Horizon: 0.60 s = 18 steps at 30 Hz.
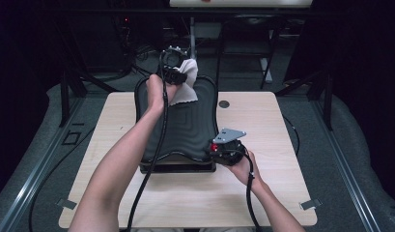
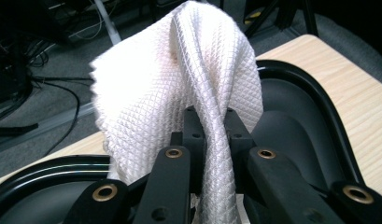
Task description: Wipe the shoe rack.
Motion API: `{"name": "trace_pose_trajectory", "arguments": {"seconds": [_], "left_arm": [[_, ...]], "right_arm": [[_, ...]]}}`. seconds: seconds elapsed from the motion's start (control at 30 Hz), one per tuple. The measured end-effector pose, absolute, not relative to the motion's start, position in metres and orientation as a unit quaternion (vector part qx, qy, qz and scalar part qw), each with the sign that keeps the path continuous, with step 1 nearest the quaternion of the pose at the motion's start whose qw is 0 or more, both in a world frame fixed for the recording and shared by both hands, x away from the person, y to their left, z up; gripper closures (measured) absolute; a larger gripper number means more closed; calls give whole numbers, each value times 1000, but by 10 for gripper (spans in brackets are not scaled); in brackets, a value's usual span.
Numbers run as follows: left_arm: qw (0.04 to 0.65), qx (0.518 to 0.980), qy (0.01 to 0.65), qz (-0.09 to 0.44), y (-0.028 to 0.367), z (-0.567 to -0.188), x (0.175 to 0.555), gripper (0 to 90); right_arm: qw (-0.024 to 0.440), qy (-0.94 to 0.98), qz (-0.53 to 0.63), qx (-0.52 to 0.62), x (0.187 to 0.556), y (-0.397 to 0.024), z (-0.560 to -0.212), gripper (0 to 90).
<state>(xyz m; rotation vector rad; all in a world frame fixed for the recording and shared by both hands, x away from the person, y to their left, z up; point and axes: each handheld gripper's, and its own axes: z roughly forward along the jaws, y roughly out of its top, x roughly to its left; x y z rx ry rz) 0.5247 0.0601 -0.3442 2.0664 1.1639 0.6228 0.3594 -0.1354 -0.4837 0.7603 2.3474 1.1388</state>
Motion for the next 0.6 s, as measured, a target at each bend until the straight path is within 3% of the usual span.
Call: {"name": "trace_pose_trajectory", "arguments": {"seconds": [0.6], "left_arm": [[319, 795, 460, 234, 47, -363, 539, 823]], "right_arm": [[210, 844, 410, 274, 359, -136, -484, 597]]}}
